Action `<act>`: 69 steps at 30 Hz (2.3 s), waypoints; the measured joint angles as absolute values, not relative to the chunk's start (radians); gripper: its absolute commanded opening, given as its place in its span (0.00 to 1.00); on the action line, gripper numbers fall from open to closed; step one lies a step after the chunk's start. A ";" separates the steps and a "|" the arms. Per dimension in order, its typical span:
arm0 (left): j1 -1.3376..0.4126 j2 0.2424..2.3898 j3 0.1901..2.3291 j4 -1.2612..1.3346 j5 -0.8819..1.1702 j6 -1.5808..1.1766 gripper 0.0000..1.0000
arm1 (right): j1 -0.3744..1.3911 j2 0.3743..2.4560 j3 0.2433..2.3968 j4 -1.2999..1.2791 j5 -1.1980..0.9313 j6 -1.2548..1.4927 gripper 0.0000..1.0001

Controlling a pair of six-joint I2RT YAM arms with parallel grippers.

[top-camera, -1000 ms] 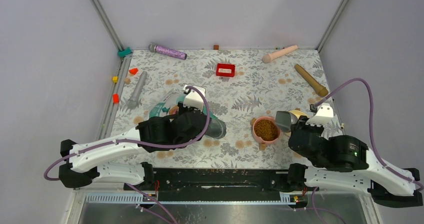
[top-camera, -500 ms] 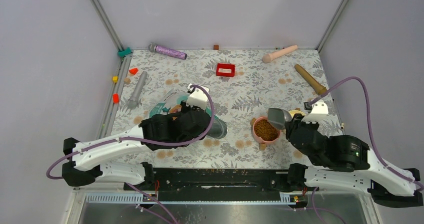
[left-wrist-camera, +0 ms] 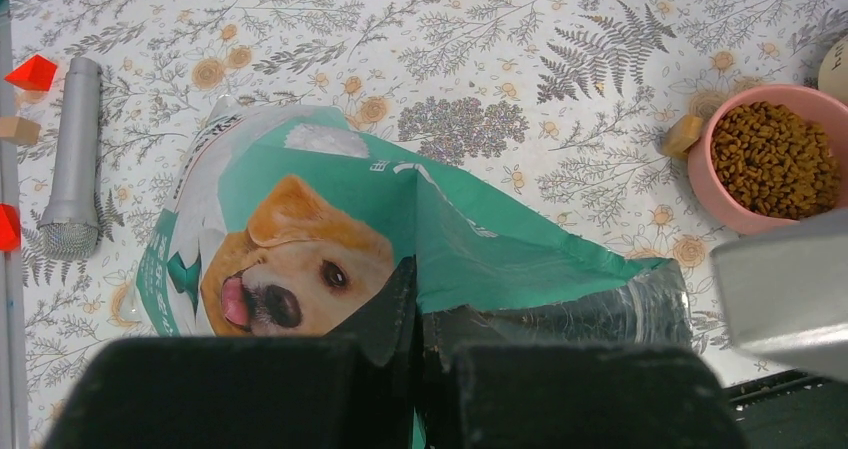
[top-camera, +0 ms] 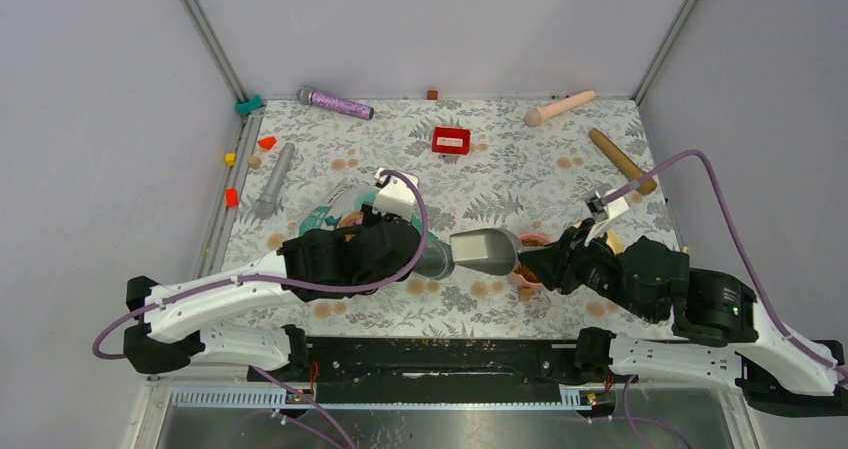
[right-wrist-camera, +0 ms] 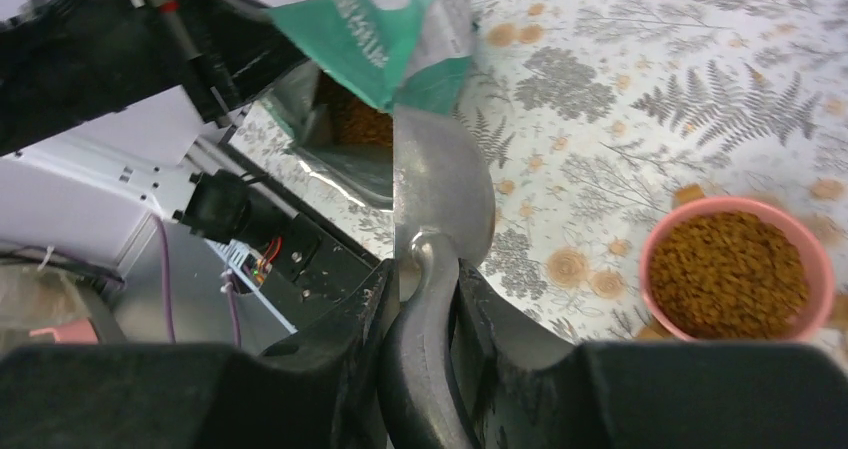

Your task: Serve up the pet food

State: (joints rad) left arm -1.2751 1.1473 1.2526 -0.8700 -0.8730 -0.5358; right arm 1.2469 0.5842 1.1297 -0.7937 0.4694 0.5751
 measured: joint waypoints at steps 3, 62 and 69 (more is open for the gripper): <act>-1.276 1.147 1.253 -0.873 -0.867 -0.536 0.00 | 1.247 0.621 1.130 -0.749 0.403 0.544 0.00; -1.282 1.134 1.229 -0.970 -0.898 -0.533 0.00 | 1.257 1.392 1.299 -0.493 0.620 0.846 0.00; -1.282 1.146 1.229 -0.902 -0.894 -0.535 0.00 | 1.277 1.342 1.219 -0.543 0.648 0.871 0.00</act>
State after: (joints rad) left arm -1.2823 1.1461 1.2293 -0.9016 -0.8944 -0.5346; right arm 1.2766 1.3418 1.2186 -0.5434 0.6479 0.8707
